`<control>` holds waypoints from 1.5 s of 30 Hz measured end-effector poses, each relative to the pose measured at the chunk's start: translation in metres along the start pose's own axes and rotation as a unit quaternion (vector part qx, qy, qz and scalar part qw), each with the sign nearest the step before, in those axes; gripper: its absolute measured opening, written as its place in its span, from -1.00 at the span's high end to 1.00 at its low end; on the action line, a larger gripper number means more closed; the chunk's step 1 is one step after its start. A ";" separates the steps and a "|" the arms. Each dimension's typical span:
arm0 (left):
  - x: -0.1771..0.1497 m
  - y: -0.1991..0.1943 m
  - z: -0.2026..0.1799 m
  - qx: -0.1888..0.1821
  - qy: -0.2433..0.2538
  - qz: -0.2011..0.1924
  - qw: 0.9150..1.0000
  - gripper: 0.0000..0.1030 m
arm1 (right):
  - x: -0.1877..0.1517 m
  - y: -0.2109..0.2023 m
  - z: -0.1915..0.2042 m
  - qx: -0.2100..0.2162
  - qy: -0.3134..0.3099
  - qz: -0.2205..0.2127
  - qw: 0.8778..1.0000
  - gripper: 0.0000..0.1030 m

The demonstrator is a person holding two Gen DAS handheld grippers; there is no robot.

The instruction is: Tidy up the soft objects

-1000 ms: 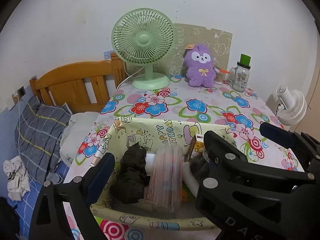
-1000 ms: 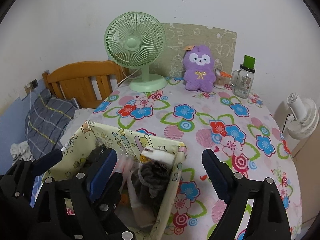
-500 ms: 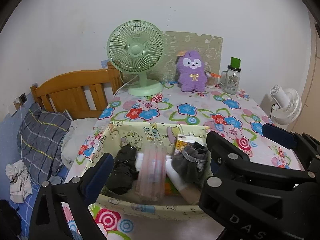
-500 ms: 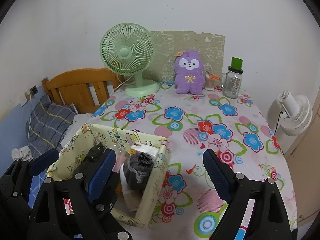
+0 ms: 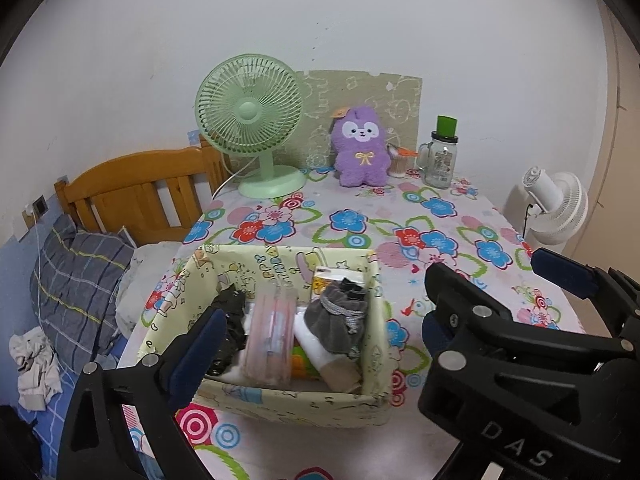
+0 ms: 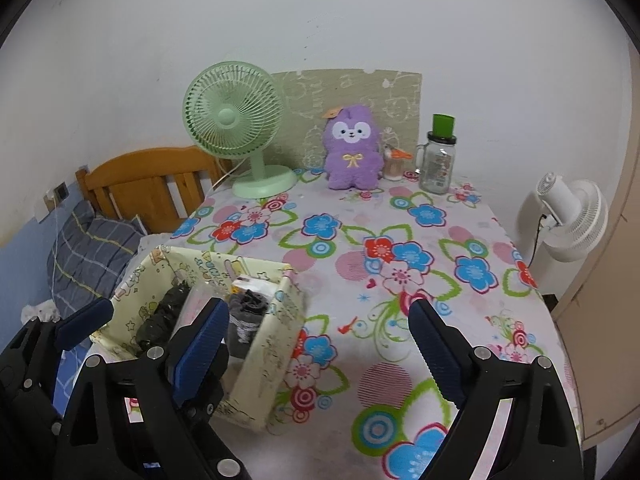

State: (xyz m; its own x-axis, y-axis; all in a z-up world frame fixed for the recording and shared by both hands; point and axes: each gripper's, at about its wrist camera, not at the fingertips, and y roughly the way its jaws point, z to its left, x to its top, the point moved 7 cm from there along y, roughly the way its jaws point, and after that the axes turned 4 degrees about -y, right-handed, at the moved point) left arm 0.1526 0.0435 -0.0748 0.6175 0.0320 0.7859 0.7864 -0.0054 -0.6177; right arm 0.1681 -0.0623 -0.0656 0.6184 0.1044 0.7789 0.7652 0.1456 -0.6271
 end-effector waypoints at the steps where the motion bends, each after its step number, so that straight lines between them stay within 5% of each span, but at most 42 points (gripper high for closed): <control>1: 0.000 -0.002 -0.003 -0.001 0.002 -0.002 1.000 -0.94 | 0.000 -0.002 -0.003 -0.002 0.001 -0.001 1.000 -0.81; 45: -0.002 -0.101 -0.071 -0.022 0.038 -0.073 0.996 -1.00 | -0.023 -0.142 -0.112 -0.097 0.034 -0.092 0.990 -0.81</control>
State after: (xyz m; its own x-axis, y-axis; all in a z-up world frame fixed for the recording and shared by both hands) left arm 0.0733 -0.0269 -0.0121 0.4944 -0.0404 0.8683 0.8669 -0.0491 -0.4960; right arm 0.0654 -0.1957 0.0049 0.4706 0.0267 0.8819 0.8821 -0.0370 -0.4696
